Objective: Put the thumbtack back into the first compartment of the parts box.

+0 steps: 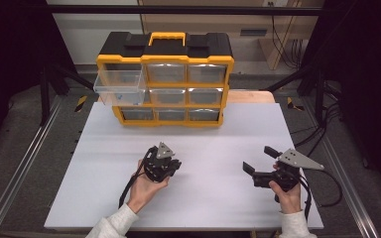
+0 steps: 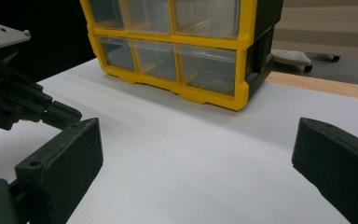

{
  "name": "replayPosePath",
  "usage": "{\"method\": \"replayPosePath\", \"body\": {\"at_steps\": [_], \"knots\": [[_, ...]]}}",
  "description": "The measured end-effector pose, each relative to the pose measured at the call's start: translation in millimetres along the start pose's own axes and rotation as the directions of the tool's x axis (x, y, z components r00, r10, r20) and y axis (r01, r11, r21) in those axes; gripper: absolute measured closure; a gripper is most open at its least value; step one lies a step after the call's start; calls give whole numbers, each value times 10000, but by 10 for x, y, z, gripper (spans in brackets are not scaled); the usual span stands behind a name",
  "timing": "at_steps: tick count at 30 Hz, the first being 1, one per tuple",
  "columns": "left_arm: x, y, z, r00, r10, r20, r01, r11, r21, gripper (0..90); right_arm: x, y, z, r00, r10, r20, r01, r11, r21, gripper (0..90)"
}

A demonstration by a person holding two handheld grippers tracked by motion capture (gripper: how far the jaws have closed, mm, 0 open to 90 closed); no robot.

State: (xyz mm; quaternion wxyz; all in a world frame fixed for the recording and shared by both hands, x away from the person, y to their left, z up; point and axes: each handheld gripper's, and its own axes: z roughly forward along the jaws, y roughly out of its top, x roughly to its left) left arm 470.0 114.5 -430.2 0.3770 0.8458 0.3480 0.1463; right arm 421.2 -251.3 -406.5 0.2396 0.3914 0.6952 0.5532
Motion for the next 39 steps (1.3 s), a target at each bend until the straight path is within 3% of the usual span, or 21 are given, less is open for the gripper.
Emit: {"method": "replayPosePath", "body": {"at_steps": [9, 26, 39], "knots": [[56, 29, -153, 9998, -185, 40, 186, 9996, -212, 824, -1, -7, 11, 10000, 3, 13, -3, 10000, 22, 22], [130, 133, -478, 9999, -82, -106, 75, 9976, -690, 824, -3, -9, 12, 9999, -144, -3, 144, 9999, -31, 21], [204, 225, -648, 9996, -235, -158, 216, 9935, -1115, 824, -3, -5, 12, 10000, 21, 84, -21, 10000, -17, 21]]}}
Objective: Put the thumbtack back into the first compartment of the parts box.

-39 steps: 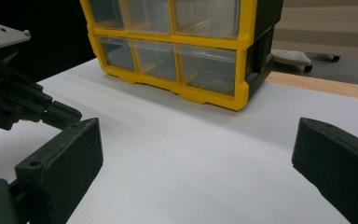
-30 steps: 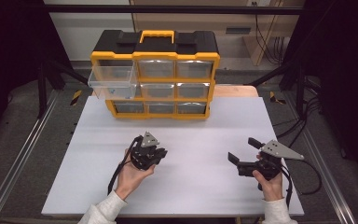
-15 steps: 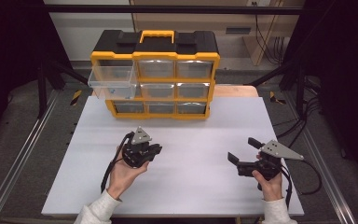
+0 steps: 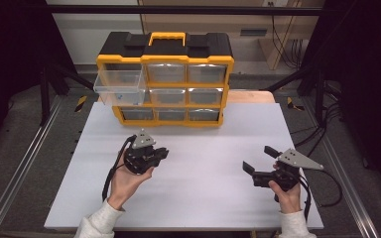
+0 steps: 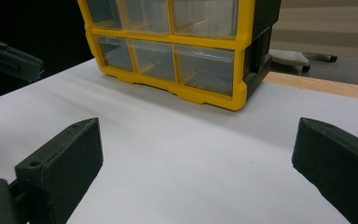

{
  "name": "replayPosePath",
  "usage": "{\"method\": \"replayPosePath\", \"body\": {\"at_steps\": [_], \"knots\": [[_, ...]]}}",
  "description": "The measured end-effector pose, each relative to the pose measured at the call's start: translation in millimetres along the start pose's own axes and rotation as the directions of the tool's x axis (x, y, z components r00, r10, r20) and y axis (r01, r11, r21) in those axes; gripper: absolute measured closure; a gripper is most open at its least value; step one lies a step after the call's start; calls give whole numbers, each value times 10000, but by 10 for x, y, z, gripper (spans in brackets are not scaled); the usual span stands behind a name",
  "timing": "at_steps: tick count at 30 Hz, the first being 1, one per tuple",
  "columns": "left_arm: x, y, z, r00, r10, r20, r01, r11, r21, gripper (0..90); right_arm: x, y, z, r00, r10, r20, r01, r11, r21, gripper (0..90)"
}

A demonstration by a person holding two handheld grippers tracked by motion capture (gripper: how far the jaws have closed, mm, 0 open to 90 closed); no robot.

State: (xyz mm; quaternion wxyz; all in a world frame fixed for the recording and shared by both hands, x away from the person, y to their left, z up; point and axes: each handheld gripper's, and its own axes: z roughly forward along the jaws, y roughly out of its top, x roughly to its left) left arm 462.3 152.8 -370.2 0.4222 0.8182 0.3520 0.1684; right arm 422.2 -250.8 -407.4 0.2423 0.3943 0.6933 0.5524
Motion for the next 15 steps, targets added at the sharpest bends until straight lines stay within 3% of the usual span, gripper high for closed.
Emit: {"method": "replayPosePath", "body": {"at_steps": [15], "knots": [[113, 172, -277, 9994, 68, -326, -82, 9990, -443, 824, -3, -2, 4, 10000, 28, 16, -28, 10000, -37, 21]]}}
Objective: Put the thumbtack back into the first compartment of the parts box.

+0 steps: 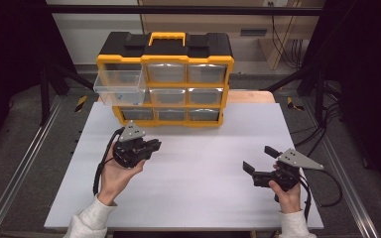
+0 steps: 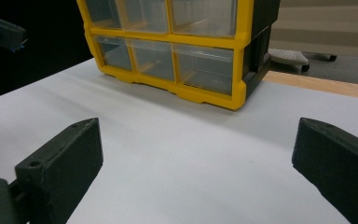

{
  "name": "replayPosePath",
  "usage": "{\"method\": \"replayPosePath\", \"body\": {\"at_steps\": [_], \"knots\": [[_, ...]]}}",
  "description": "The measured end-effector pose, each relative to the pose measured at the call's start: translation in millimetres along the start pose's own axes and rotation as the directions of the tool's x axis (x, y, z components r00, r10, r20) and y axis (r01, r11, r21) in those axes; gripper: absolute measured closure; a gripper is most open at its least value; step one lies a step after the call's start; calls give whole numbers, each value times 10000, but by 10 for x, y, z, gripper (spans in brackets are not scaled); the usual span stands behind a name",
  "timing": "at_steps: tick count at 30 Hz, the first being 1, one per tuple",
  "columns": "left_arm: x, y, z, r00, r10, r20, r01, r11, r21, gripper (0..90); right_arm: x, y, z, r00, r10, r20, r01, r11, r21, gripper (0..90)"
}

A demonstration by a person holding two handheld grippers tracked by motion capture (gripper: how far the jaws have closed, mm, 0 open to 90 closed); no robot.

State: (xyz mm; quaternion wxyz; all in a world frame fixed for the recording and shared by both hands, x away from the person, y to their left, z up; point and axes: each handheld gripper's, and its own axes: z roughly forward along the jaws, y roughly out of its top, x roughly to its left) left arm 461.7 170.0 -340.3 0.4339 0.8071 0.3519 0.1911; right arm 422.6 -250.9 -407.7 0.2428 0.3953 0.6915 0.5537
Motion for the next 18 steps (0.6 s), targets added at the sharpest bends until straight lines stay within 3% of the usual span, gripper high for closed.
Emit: {"method": "replayPosePath", "body": {"at_steps": [18], "knots": [[107, 188, -277, 9994, 120, -339, -129, 9996, -254, 824, -2, 5, -12, 10000, 7, 7, -7, 10000, 37, 21]]}}
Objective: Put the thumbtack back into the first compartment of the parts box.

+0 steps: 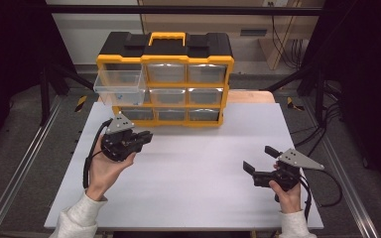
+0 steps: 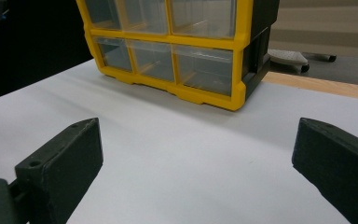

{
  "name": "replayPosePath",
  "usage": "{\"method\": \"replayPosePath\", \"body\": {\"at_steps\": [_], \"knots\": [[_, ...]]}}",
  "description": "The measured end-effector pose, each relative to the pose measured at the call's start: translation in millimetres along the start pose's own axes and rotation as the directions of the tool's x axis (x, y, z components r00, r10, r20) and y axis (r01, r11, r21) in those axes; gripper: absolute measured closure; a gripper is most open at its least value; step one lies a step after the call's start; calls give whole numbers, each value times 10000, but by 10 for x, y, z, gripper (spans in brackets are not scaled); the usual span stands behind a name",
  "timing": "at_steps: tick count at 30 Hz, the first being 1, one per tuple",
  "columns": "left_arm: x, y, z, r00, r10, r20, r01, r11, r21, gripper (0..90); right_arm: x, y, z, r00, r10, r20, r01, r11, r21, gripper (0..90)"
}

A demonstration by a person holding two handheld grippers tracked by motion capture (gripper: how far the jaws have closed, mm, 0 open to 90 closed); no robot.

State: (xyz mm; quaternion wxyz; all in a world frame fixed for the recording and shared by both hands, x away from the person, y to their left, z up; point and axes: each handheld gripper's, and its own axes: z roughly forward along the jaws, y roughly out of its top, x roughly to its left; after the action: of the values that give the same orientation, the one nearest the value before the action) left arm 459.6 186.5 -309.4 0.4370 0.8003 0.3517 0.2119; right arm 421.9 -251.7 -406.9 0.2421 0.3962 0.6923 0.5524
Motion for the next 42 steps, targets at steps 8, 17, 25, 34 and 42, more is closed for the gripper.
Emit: {"method": "replayPosePath", "body": {"at_steps": [8, 17, 25, 34, 42], "knots": [[36, 103, -115, 9999, 88, -135, -90, 9999, -133, 824, -9, 0, -5, 10000, -28, -37, 28, 10000, -21, 22], [73, 216, -233, 9992, 232, -323, -240, 9994, -231, 824, -1, 1, 3, 10000, 65, -10, -65, 10000, -62, 22], [119, 338, -328, 9986, 379, -380, -388, 9990, -233, 824, -10, 0, -3, 10000, 26, -9, -26, 10000, -14, 22], [181, 489, -459, 9975, 476, -524, -502, 9975, -493, 824, -10, 2, -4, 9999, 106, -19, -106, 9999, -84, 22], [271, 588, -516, 9961, 416, -781, -460, 9975, -546, 824, -13, 2, -6, 10000, 76, 2, -76, 10000, -59, 22]]}}
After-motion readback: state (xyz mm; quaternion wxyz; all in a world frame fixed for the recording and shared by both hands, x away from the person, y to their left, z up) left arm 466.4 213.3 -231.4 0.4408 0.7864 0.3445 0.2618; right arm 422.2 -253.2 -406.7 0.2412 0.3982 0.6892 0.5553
